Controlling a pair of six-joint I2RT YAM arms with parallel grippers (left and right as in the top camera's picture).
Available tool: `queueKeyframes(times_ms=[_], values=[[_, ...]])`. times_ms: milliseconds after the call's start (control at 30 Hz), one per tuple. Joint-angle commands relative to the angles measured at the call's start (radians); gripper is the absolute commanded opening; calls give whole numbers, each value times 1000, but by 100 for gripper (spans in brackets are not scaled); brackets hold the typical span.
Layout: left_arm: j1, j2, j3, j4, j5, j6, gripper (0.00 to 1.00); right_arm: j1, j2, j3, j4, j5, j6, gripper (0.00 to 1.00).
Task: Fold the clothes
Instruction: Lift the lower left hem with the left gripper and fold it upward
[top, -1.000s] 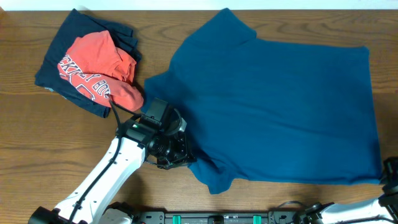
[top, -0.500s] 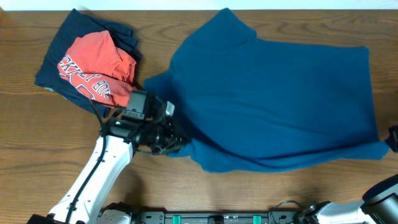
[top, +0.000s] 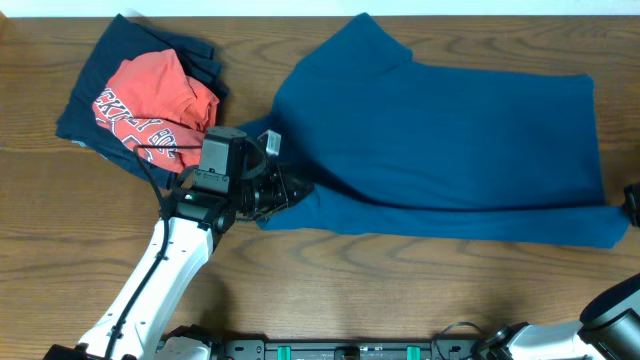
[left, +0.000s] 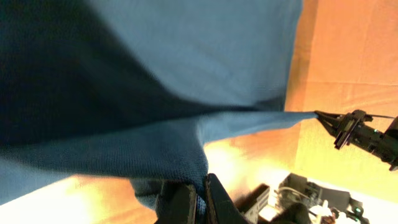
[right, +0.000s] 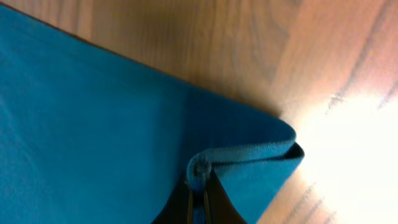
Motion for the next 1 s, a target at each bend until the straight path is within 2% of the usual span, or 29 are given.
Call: queueKeyframes(times_ms=[0, 467, 867, 900, 933, 967], values=[[6, -12, 26, 49, -26, 9, 6, 24, 19, 12, 35, 31, 19, 1], [6, -10, 26, 84, -180, 115, 7, 81, 73, 12, 166, 10, 27, 1], [3, 43, 26, 192, -225, 126, 8, 103, 101, 12, 208, 9, 27, 1], [3, 50, 26, 196, -228, 130, 8, 105, 101, 12, 211, 9, 27, 3], [3, 56, 26, 201, -229, 130, 11, 107, 101, 12, 217, 9, 27, 14], [3, 62, 26, 207, -229, 134, 17, 109, 101, 12, 219, 8, 26, 31]])
